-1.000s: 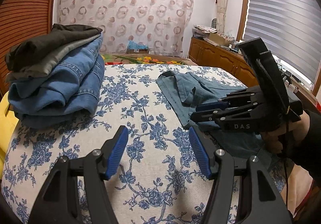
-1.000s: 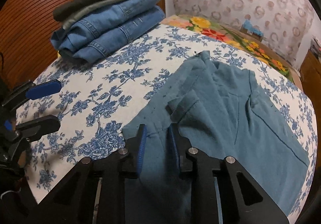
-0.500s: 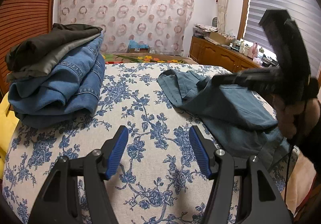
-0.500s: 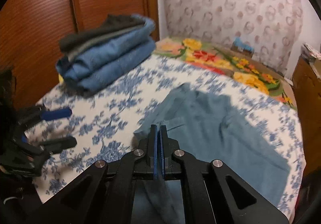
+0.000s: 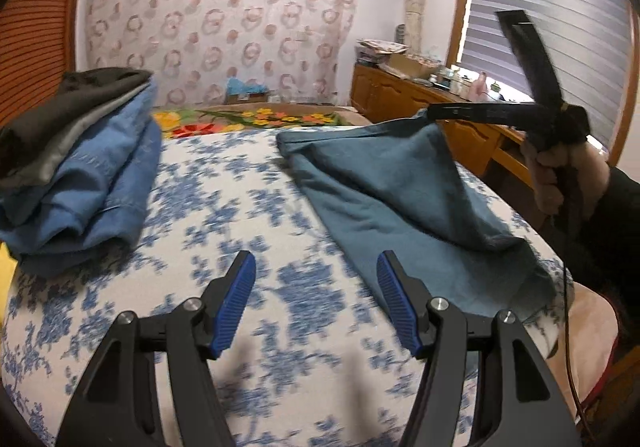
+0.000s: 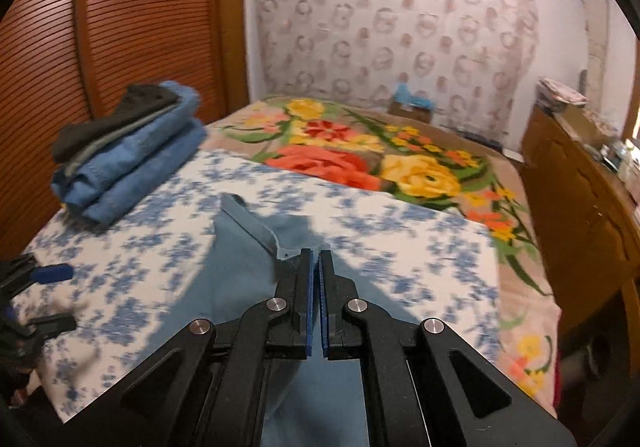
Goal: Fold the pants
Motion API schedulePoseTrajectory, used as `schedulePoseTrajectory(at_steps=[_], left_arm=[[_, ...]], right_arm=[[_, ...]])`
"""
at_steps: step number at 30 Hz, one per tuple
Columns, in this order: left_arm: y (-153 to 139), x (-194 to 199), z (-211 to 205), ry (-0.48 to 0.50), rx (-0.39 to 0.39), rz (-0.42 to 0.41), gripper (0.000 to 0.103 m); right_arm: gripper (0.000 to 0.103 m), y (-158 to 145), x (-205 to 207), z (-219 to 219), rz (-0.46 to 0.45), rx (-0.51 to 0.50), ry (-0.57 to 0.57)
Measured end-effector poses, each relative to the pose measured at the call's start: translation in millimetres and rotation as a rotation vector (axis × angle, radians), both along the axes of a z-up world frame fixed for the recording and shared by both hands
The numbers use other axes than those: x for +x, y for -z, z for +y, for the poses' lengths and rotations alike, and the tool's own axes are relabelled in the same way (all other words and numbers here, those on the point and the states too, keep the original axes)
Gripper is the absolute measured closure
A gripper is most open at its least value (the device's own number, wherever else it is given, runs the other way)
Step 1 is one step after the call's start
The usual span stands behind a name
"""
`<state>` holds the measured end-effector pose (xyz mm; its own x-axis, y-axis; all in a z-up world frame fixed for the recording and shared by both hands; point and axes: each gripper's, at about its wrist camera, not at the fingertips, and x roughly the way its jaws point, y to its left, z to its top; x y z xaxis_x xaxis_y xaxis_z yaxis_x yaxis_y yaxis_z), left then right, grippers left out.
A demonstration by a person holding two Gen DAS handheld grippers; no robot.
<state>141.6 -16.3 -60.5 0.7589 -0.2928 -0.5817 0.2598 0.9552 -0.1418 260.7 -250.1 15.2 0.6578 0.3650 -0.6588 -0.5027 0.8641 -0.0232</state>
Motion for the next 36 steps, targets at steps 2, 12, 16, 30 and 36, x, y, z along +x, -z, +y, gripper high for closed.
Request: schedulePoseTrajectory(at_steps=[2, 12, 16, 30, 36], left_arm=[[0.5, 2.5, -9.8, 0.018, 0.003, 0.007, 0.041], [9.4, 4.7, -50.8, 0.097, 0.032, 0.047, 0.041], [13.6, 7.7, -53.9, 0.102, 0.044, 0.057, 0.041], [20.5, 12.0, -53.5, 0.105, 0.052, 0.073, 0.041], [22.1, 12.6, -52.0, 0.101, 0.048, 0.077, 0.041]], right_arm=[[0.103, 2.6, 4.9, -8.7, 0.005, -0.003, 0.02], [0.103, 19.6, 15.6, -24.9, 0.01, -0.05, 0.068], [0.103, 17.8, 21.0, -41.0, 0.008, -0.04, 0.116], [0.101, 35.4, 32.0, -67.1, 0.114, 0.013, 0.16], [0.075, 58.9, 44.4, -57.0, 0.197, 0.066, 0.149]])
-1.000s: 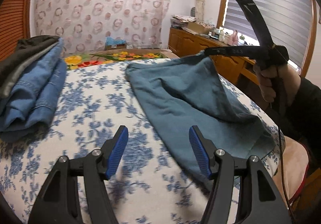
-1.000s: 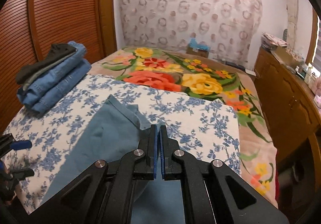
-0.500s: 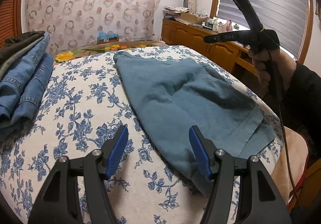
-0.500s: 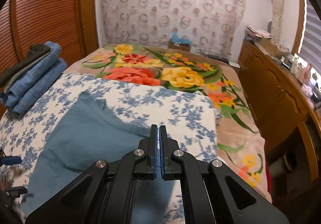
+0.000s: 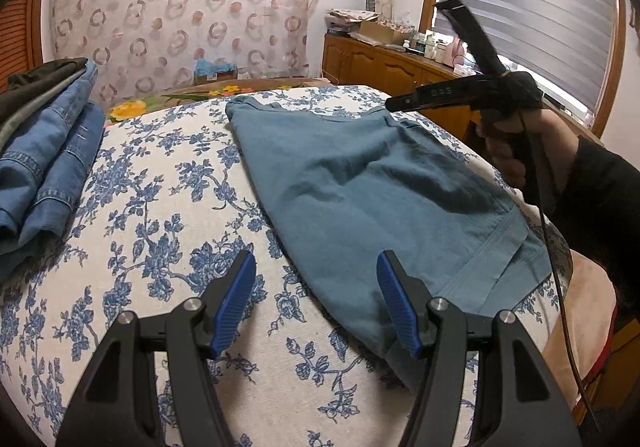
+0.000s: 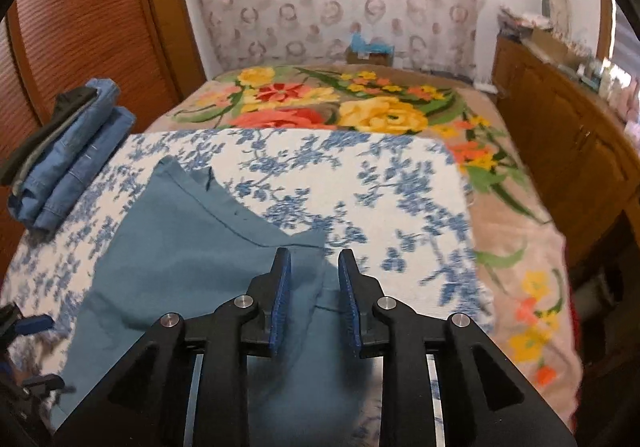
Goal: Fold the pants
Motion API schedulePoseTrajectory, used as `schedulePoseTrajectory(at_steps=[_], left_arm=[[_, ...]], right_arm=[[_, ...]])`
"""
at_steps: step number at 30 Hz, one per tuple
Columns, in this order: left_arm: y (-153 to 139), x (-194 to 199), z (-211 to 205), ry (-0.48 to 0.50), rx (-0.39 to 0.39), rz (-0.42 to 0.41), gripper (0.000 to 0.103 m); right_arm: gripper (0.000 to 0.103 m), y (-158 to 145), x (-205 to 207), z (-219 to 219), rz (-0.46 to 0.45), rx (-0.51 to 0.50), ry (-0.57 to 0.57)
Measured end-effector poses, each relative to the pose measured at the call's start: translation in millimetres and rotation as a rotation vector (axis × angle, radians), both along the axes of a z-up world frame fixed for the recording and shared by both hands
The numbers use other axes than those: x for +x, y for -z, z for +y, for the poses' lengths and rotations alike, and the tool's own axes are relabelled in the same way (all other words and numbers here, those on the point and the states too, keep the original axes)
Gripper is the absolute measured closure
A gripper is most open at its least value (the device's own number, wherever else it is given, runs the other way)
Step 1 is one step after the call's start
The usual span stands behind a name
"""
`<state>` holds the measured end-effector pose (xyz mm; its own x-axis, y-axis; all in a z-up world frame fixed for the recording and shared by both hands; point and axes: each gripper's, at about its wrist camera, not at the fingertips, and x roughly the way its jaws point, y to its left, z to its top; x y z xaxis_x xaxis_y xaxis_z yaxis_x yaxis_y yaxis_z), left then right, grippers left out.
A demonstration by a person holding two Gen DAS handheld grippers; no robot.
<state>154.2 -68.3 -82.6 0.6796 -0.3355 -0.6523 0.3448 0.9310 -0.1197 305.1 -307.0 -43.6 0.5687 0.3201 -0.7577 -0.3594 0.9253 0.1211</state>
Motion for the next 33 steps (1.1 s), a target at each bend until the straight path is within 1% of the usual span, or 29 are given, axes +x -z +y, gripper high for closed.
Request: schedulePoseTrajectory(at_steps=[1, 5, 7, 9, 10, 11, 13, 17, 20, 22, 25, 28, 30, 33], left_arm=[[0.1, -0.1, 0.0, 0.0, 0.001, 0.0, 0.041], [0.6, 0.0, 0.4, -0.001, 0.001, -0.001, 0.041], [0.9, 0.1, -0.2, 0.0, 0.002, 0.0, 0.041], [1.0, -0.2, 0.0, 0.001, 0.002, -0.001, 0.041], [0.9, 0.0, -0.3, 0.001, 0.001, 0.0, 0.041], [1.0, -0.1, 0.1, 0.0, 0.001, 0.0, 0.041], [0.7, 0.0, -0.2, 0.0, 0.0, 0.0, 0.041], [0.9, -1.0, -0.3, -0.002, 0.0, -0.005, 0.041], [1.7, -1.6, 0.2, -0.002, 0.0, -0.007, 0.041], [1.8, -1.5, 0.2, 0.0, 0.0, -0.007, 0.041], [1.6, -1.6, 0.4, 0.0, -0.001, -0.006, 0.041], [1.4, -2.1, 0.3, 0.001, 0.0, -0.006, 0.041], [1.2, -2.5, 0.2, 0.001, 0.001, -0.006, 0.041], [1.2, -2.5, 0.1, 0.001, 0.001, -0.006, 0.041]], right_arm=[[0.071, 2.2, 2.7, 0.9, 0.009, 0.0, 0.004], [0.07, 9.8, 12.6, 4.5, 0.038, 0.0, 0.013], [0.07, 12.8, 15.4, 7.5, 0.053, -0.02, 0.009], [0.081, 14.8, 15.3, 13.4, 0.055, -0.061, 0.007], [0.088, 14.1, 14.1, 15.2, 0.05, -0.065, 0.001], [0.097, 11.2, 10.9, 17.5, 0.036, -0.063, -0.012], [0.102, 3.4, 3.9, 19.8, -0.021, -0.082, -0.012], [0.103, -23.5, -13.8, 9.5, -0.133, -0.065, 0.01], [0.103, -37.9, -16.7, 0.2, -0.16, -0.071, 0.038], [0.103, -43.5, -16.1, -8.4, -0.162, -0.088, 0.061], [0.103, -43.3, -13.2, -19.5, -0.147, -0.107, 0.096], [0.103, -36.0, -9.0, -28.4, -0.121, -0.121, 0.119], [0.103, -27.0, -7.7, -30.7, -0.091, -0.114, 0.113], [0.103, -18.6, -9.5, -29.6, -0.076, -0.111, 0.108]])
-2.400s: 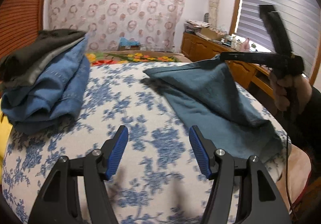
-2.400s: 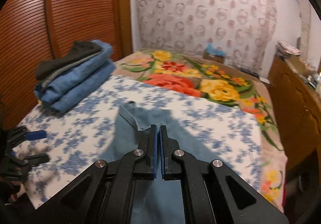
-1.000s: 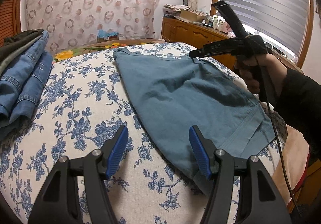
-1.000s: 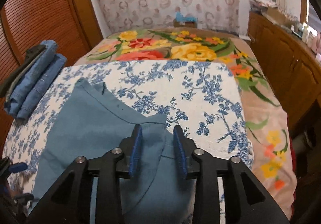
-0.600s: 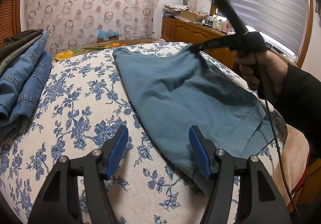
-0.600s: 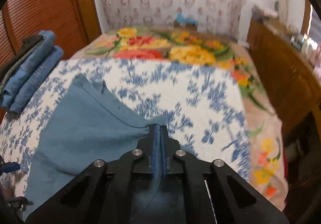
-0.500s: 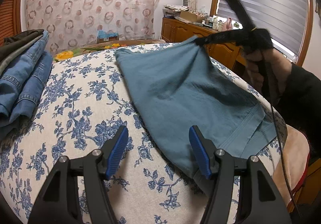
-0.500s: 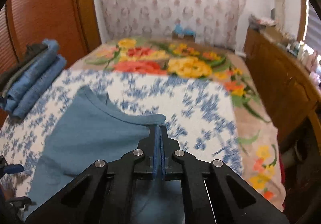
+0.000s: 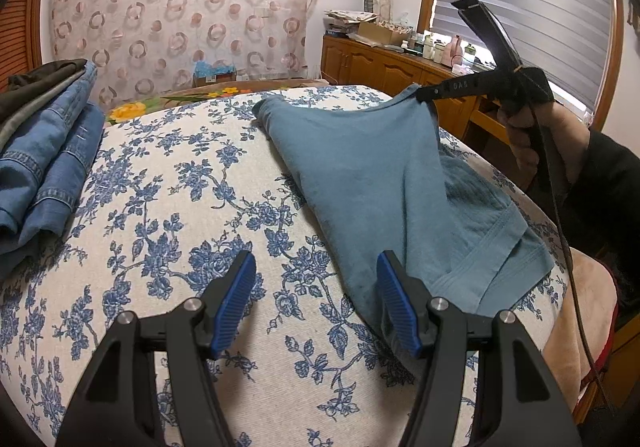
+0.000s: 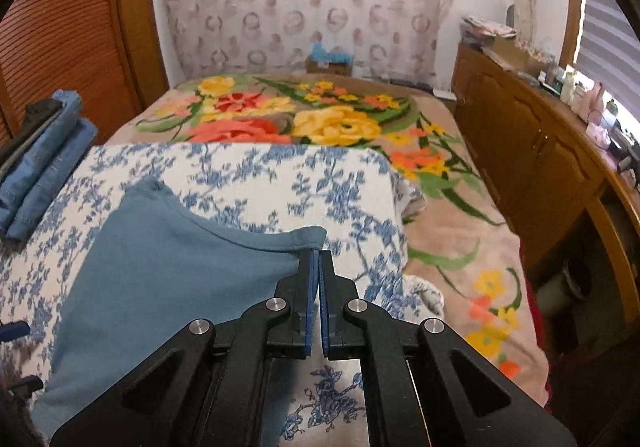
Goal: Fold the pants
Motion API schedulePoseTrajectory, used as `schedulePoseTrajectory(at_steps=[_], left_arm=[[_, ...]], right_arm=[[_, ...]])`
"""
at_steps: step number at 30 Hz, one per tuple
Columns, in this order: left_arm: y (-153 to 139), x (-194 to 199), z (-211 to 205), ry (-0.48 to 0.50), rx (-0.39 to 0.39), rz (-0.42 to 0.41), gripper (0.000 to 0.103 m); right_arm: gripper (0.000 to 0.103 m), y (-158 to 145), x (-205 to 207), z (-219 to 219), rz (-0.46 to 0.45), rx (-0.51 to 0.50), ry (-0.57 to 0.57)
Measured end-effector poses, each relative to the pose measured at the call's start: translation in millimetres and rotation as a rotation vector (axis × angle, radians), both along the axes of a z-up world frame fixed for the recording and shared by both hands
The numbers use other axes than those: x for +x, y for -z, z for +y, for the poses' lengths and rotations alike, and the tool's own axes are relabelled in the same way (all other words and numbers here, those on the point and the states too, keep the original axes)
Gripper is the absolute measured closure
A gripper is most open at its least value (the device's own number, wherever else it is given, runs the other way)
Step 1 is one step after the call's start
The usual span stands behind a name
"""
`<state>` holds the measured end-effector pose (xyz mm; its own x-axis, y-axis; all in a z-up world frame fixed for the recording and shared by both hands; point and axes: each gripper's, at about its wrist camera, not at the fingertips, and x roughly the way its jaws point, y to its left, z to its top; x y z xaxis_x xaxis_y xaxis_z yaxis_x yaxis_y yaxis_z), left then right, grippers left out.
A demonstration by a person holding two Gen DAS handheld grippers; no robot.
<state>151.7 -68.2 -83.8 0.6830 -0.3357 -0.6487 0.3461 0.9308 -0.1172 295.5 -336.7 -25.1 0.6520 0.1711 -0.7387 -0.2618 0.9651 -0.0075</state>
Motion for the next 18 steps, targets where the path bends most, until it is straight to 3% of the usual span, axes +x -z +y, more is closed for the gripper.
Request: schedulePoseTrajectory(at_steps=[4, 7, 8, 18], left_arm=[[-0.3, -0.5, -0.4, 0.002, -0.001, 0.0, 0.041], [-0.3, -0.5, -0.4, 0.001, 0.001, 0.0, 0.041], [-0.4, -0.9, -0.4, 0.001, 0.001, -0.001, 0.041], [-0.9, -1.6, -0.6, 0.002, 0.004, -0.002, 0.041]], right_arm=[[0.101, -0.7, -7.5, -1.6, -0.004, 0.026, -0.017], [0.079, -4.2, -13.2, -2.4, -0.005, 0.021, -0.016], [0.077, -6.1, -17.3, -3.0, -0.005, 0.029, -0.022], [0.074, -12.6, -108.2, -2.1, -0.044, 0.035, -0.061]])
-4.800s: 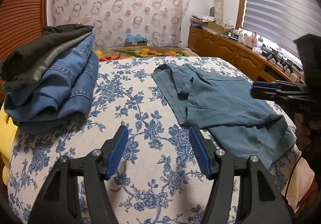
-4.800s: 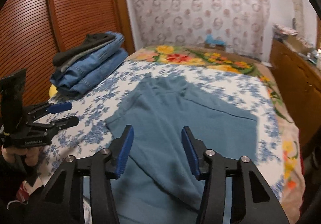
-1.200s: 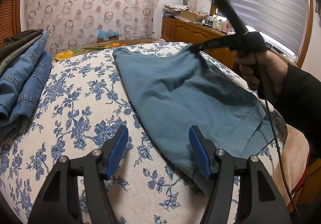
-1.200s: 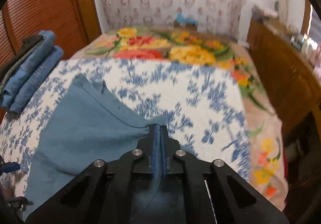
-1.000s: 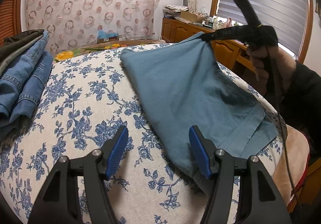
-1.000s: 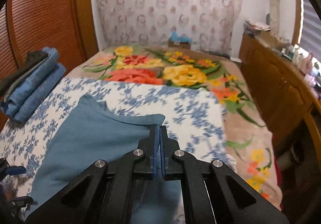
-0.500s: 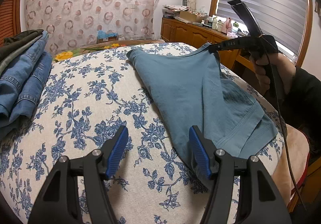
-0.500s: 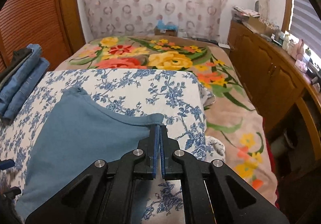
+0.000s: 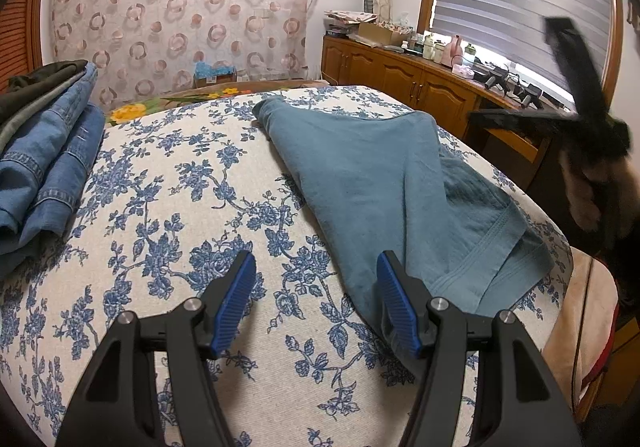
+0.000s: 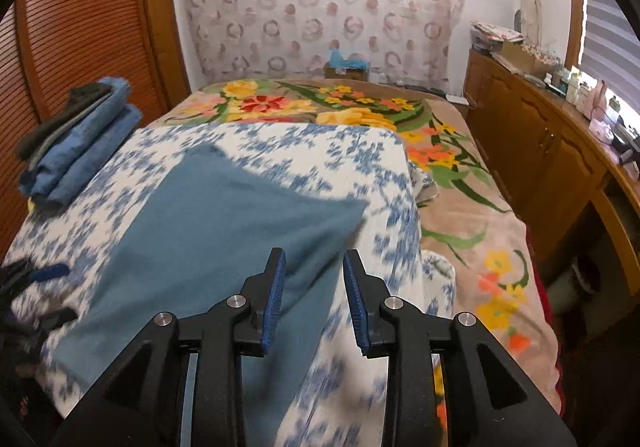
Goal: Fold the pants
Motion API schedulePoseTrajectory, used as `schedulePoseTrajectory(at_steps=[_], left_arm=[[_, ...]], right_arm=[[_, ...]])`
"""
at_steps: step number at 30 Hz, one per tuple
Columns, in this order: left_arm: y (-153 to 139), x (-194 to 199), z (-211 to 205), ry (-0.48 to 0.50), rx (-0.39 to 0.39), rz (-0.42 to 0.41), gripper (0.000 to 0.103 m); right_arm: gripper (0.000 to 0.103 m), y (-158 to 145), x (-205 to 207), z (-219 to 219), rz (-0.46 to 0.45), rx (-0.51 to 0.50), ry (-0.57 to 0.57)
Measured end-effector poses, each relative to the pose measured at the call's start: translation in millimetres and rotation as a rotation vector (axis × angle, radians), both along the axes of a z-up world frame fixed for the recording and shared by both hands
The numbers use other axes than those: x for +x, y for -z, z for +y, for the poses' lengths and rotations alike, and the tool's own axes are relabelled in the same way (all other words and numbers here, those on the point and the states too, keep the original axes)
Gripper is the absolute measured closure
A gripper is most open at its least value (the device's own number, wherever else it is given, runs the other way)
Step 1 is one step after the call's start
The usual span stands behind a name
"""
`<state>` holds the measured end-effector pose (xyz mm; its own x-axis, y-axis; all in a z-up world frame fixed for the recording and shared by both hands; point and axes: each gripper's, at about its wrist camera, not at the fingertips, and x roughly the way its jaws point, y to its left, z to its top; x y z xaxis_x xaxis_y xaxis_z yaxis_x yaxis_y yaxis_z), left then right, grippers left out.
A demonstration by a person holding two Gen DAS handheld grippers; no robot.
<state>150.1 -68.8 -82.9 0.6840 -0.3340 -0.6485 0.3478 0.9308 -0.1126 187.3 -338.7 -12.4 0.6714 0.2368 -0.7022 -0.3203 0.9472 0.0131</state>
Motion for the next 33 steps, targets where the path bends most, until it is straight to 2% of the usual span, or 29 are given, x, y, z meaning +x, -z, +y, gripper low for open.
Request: schedulePoseTrajectory(at_steps=[7, 14, 25, 33], left_arm=[[0.1, -0.6, -0.4, -0.001, 0.001, -0.001, 0.041], [-7.9, -13.0, -3.0, 0.007, 0.023, -0.004, 0.041], [-12.0, -56.0, -8.7, 0.065, 0.0, -0.005, 0.041], [-0.5, -57.9, -23.5, 0.094, 0.053, 0.028, 0.041]], right_arm=[[0.074, 6.8, -58.5, 9.5, -0.015, 0.0, -0.024], [0.073, 11.1, -91.1, 18.3, -0.044, -0.005, -0.027], [0.073, 22.4, -99.8, 16.2, -0.009, 0.054, -0.018], [0.073, 30.4, -94.7, 15.9, 0.018, 0.078, -0.014]])
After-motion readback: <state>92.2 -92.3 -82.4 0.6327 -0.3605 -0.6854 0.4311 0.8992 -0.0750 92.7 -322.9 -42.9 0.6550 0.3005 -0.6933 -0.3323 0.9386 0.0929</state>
